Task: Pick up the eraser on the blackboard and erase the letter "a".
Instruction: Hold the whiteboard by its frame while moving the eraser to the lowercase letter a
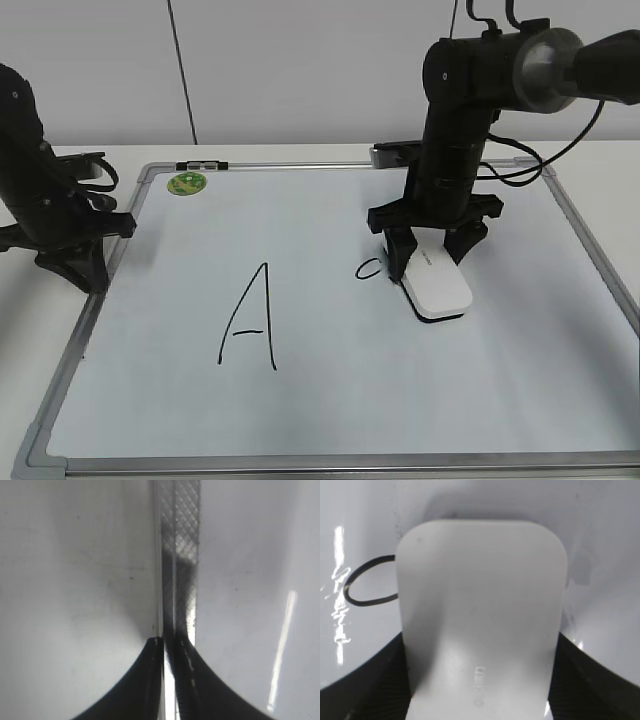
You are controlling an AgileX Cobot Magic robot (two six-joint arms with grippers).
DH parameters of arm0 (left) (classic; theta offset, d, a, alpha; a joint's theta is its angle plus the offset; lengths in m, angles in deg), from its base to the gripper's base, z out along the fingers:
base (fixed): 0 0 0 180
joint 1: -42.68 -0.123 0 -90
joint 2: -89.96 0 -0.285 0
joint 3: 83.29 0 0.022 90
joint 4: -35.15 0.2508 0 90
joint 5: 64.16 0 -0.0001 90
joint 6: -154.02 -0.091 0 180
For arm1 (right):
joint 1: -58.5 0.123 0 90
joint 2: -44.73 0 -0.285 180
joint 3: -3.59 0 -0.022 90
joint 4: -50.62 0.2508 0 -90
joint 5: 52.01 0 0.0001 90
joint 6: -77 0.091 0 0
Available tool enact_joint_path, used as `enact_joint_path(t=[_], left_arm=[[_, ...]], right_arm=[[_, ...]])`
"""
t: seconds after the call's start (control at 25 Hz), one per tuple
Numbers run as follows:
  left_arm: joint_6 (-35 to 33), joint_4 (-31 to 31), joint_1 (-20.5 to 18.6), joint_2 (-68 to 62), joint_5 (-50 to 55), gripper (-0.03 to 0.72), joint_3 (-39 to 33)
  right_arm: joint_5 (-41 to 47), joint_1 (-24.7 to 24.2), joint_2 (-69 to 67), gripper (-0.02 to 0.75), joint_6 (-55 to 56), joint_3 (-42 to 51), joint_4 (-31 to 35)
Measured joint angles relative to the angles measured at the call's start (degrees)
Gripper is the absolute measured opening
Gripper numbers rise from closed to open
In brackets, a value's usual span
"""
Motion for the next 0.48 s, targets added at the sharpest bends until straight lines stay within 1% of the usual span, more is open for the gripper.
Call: enact_joint_path(t=[0.2, 0.4, 0.48], left_arm=[[0.0, 0.0, 0.0, 0.0, 0.0, 0.055, 0.0], [-0.09, 0.0, 0.0, 0.0, 0.0, 0.055, 0.0], [-0.09, 0.0, 0.0, -0.03, 0.0, 0.055, 0.0]], right_arm=[[0.0, 1.12, -0.03, 0.519, 0.36, -0.09, -0.27], [0.11, 3.96, -0.74, 0.519, 0.58, -0.54, -3.66], [0.11, 5.42, -0.86, 0.519, 0.47, -0.68, -4.06]])
